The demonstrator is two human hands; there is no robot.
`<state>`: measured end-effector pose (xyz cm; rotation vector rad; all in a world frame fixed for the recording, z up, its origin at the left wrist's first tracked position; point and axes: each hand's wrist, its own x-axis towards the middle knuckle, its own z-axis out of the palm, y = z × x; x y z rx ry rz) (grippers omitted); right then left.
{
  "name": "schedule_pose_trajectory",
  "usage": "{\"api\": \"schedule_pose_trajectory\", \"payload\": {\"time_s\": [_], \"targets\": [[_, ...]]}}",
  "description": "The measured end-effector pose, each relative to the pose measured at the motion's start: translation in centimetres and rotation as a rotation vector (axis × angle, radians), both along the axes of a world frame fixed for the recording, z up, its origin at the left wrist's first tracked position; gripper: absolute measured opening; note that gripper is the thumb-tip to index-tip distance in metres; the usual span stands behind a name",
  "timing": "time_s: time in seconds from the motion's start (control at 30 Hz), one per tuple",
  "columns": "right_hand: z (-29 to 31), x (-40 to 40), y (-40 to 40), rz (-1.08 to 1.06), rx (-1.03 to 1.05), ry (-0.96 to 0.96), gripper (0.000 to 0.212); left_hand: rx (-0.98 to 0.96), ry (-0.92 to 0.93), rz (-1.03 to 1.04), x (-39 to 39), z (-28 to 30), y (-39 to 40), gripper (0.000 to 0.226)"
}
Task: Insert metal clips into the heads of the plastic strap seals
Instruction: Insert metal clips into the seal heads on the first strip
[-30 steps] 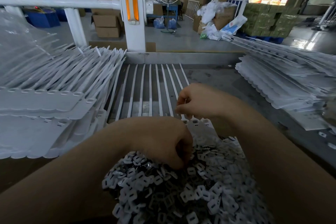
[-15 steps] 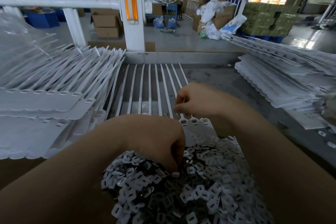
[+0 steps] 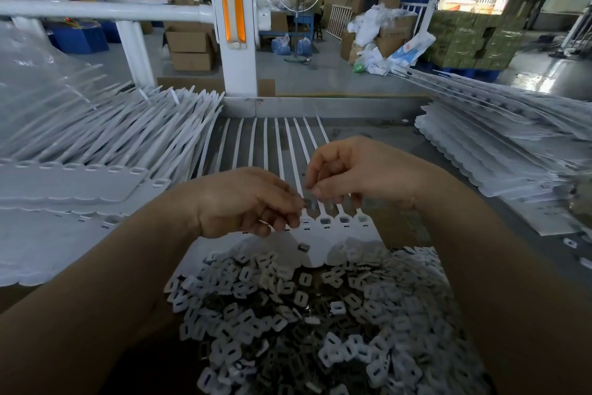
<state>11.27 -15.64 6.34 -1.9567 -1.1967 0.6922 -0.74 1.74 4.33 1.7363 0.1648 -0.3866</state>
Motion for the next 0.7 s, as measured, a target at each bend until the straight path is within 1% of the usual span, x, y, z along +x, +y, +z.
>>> {"api": "schedule_pose_trajectory", "payload": {"time_s": [0.03,0.1,0.33,0.53,0.6,0.7], "targets": [[-0.06,0.1,-0.04,0.007,0.012,0.015,0.01,-0.056,0.013,0.042,0.05,-0.03,0.21,0.006],[-0.24,0.24,-0.06,0.018,0.021,0.019,0.014,-0.11,0.022,0.085,0.15,-0.17,0.5,0.01],[-0.7,0.23,0.39,0.001,0.041,-0.011,0.018,-0.103,0.047,0.131,0.48,-0.55,0.43,0.013],[-0.57,-0.23,0.52,-0.01,0.052,-0.054,0.008,-0.127,0.095,0.12,0.43,-0.57,0.41,0.011],[-0.57,-0.4,0.56,-0.02,0.032,-0.078,0.005,-0.146,0.095,0.103,0.39,-0.52,0.45,0.014],[-0.62,-0.53,0.65,-0.053,-0.004,-0.133,0.014,-0.151,0.026,0.103,0.38,-0.53,0.49,0.021]]}}
